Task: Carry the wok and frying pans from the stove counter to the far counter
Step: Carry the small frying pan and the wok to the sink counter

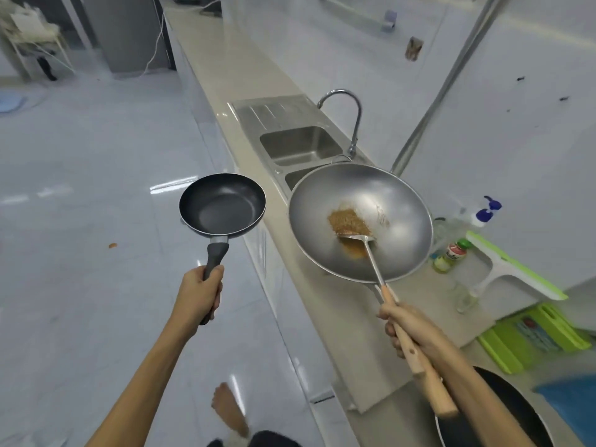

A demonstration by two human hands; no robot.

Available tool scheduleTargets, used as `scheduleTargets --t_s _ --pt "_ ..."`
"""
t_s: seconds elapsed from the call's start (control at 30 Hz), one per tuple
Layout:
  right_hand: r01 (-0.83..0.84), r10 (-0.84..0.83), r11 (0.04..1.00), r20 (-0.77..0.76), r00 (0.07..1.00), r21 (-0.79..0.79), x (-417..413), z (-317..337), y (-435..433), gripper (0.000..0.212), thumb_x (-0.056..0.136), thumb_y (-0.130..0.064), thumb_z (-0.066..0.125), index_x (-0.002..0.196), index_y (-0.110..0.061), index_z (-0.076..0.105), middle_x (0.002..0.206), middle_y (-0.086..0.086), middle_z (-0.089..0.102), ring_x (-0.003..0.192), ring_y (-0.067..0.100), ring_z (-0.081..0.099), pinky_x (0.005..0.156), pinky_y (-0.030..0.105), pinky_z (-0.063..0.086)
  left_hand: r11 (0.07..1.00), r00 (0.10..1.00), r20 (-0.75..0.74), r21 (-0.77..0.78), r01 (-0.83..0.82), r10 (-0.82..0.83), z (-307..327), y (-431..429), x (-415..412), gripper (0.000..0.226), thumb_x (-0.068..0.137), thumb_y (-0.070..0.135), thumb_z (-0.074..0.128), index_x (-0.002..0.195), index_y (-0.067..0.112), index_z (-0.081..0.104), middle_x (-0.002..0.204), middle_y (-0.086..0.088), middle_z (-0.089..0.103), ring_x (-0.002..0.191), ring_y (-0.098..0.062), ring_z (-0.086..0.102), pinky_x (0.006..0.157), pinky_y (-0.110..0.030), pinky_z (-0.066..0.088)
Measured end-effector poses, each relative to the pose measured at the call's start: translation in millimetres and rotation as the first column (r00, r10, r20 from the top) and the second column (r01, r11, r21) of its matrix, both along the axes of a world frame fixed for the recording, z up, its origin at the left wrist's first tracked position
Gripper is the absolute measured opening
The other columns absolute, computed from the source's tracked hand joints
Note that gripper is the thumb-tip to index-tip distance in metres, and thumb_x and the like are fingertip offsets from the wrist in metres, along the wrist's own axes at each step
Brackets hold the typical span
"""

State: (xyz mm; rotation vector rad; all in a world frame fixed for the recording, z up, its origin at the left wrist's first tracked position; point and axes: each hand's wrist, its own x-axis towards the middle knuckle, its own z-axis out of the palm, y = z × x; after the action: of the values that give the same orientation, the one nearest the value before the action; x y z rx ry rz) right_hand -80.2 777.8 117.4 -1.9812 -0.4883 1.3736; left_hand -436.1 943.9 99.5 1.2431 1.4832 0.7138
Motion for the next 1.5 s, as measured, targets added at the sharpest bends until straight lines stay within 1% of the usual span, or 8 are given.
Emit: scheduleTargets --t_s 0.1,0.23,0.33,0.73,1.0,1.13,1.3,1.5 --pt "0.014 -0.015 0.999 -0.022 1.0 -0.036 -27 -4 51 0.041 0.053 -0.035 0.071 0.084 -0.012 0.056 0.051 0.005 0.048 0.035 0.019 0.04 0.038 0.021 0.034 0.999 0.999 -0.028 -0.019 0.032 -0.032 1 45 -28 0.037 0.098 0.031 0.052 0.069 0.009 0.046 0.042 -0.004 0.045 0.031 -0.016 0.037 0.034 -0.025 0.033" --pt "0.032 -0.034 0.999 -0.061 0.998 -0.032 -64 -11 131 0.037 0.057 -0.033 0.072 0.085 -0.013 0.057 0.052 0.004 0.049 0.036 0.018 0.041 0.038 0.022 0.035 0.998 0.997 -0.065 -0.037 0.046 -0.048 5 122 -71 0.034 0.099 0.03 0.054 0.072 0.01 0.046 0.043 0.001 0.046 0.031 -0.012 0.039 0.034 -0.024 0.033" --pt "0.026 -0.029 0.999 -0.066 0.997 -0.043 -88 -12 185 0.034 0.058 -0.032 0.072 0.084 -0.013 0.058 0.051 0.004 0.049 0.035 0.018 0.042 0.037 0.022 0.035 0.999 0.997 -0.072 -0.042 0.03 -0.033 6 172 -92 0.034 0.098 0.029 0.055 0.072 0.009 0.046 0.046 -0.003 0.046 0.03 -0.012 0.038 0.034 -0.024 0.032" --pt "0.005 -0.007 0.999 -0.072 0.997 -0.031 -117 -27 414 0.032 0.06 -0.03 0.073 0.082 -0.013 0.059 0.051 0.003 0.052 0.035 0.016 0.044 0.038 0.023 0.038 0.999 0.998 -0.061 -0.04 0.013 -0.015 -10 389 -121 0.029 0.098 0.029 0.057 0.08 0.006 0.053 0.051 -0.004 0.049 0.032 -0.01 0.043 0.036 -0.025 0.039" --pt "0.014 -0.016 1.0 -0.07 0.997 -0.017 -102 -26 622 0.017 0.075 -0.026 0.071 0.072 -0.016 0.058 0.051 0.002 0.054 0.035 0.015 0.046 0.036 0.022 0.039 0.998 0.997 -0.075 -0.059 0.01 -0.015 -7 587 -110 0.029 0.094 0.028 0.06 0.074 0.009 0.05 0.048 -0.002 0.046 0.032 -0.011 0.039 0.035 -0.024 0.033" --pt "0.06 -0.062 0.998 -0.07 0.996 -0.017 -101 -21 703 0.02 0.063 -0.031 0.074 0.057 -0.02 0.059 0.049 0.001 0.054 0.033 0.014 0.046 0.034 0.022 0.038 0.998 0.997 -0.071 -0.069 0.012 -0.017 -6 662 -103 0.03 0.093 0.029 0.059 0.074 0.008 0.049 0.042 -0.001 0.048 0.035 -0.017 0.037 0.036 -0.024 0.033" --pt "0.113 -0.115 0.993 -0.078 0.99 -0.034 -98 -31 789 0.022 0.054 -0.035 0.076 0.046 -0.022 0.061 0.048 0.001 0.053 0.033 0.014 0.046 0.034 0.022 0.039 0.997 0.995 -0.08 -0.053 0.059 -0.063 -11 756 -100 0.027 0.095 0.026 0.06 0.078 0.006 0.052 0.054 -0.007 0.049 0.034 -0.013 0.04 0.038 -0.025 0.036" --pt "0.212 -0.214 0.976 -0.061 0.975 -0.045 -108 -49 886 0.02 0.062 -0.032 0.076 0.063 -0.017 0.063 0.052 0.002 0.058 0.037 0.014 0.05 0.035 0.023 0.042 0.984 0.979 -0.111 -0.059 0.167 -0.173 -19 887 -108 0.025 0.095 0.023 0.06 0.076 0.008 0.053 0.055 -0.005 0.049 0.034 -0.01 0.042 0.038 -0.025 0.038"
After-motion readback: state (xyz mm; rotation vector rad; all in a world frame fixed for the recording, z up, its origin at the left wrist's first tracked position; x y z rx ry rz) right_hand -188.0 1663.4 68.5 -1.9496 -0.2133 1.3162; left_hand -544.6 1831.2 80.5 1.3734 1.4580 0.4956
